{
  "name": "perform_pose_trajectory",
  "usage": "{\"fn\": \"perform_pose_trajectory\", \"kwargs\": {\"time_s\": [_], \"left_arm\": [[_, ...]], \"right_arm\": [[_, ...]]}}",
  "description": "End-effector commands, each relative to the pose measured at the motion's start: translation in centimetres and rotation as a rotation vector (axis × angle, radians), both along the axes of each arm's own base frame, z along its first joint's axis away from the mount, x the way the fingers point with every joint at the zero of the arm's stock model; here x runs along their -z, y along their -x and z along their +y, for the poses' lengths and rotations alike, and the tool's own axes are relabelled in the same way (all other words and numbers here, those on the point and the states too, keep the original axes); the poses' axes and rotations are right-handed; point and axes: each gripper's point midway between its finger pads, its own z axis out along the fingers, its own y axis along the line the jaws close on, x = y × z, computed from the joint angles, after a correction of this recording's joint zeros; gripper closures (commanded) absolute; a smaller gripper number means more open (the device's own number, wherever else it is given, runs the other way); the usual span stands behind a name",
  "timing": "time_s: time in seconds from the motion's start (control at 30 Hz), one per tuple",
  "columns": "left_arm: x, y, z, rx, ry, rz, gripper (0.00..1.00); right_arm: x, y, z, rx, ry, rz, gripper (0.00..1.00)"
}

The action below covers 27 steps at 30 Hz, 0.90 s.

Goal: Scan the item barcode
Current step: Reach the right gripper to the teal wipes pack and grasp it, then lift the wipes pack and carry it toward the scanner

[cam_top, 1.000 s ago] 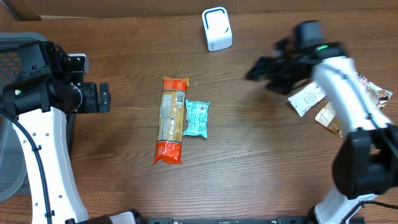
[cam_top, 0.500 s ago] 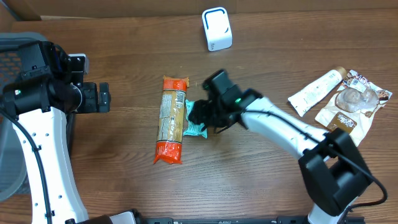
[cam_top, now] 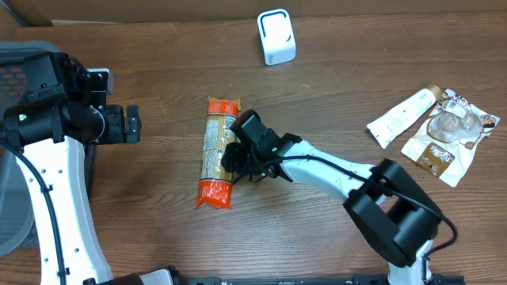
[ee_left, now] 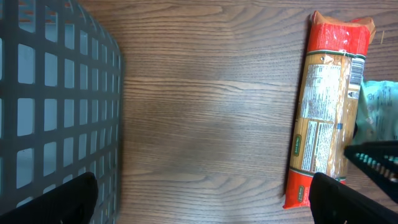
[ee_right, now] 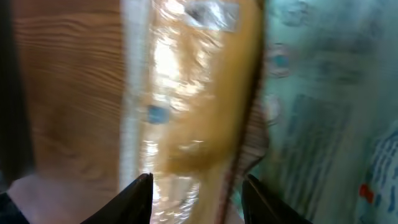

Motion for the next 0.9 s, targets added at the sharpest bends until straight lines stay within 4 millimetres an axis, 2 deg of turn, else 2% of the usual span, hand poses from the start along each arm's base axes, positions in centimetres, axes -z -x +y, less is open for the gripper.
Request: {"fn": "perform_pose_trajectory", "kwargs": {"time_s": [0.0,0.17,0.33,0.47,0.6,0.73,0.87], "left_arm": [[-0.5,0.0,-0.3,0.032,-0.003,-0.017,0.01],[-0.5,0.0,-0.3,0.032,-0.003,-0.017,0.01],[-0.5,0.0,-0.3,0.032,-0.003,-0.017,0.0],[-0.5,0.0,-0.3,0.032,-0.003,-0.017,0.01],[-0.5,0.0,-0.4,0.033,-0.002,-0.017,0.0],[-0.5,0.0,-0.3,0.032,-0.003,-0.017,0.0],[-0.5,0.0,-0.3,0.032,-0.003,-0.017,0.0]], "right_arm": [[0.5,0.5,-0.3,-0.012,-0.005,0.043,0.53],[-0.1,0.0,-2.5,-0.005,-0.001,0.101,0.52],[-1.1,-2.1,-7.0,-0.026,0.055,0.093,0.51],[-1.6,-2.8,-9.2,-0.047,0.061,0.104,0.51],[-4.2,-3.3,-9.9,-0.148,-0.022,0.055,0.38],[-6.7,-6.1,-12.9,-0.152,-0.011,-0.026,0.34],[-8.3,-9.8,-15.7,-0.19,-0.003,-0.188,0.21]]}}
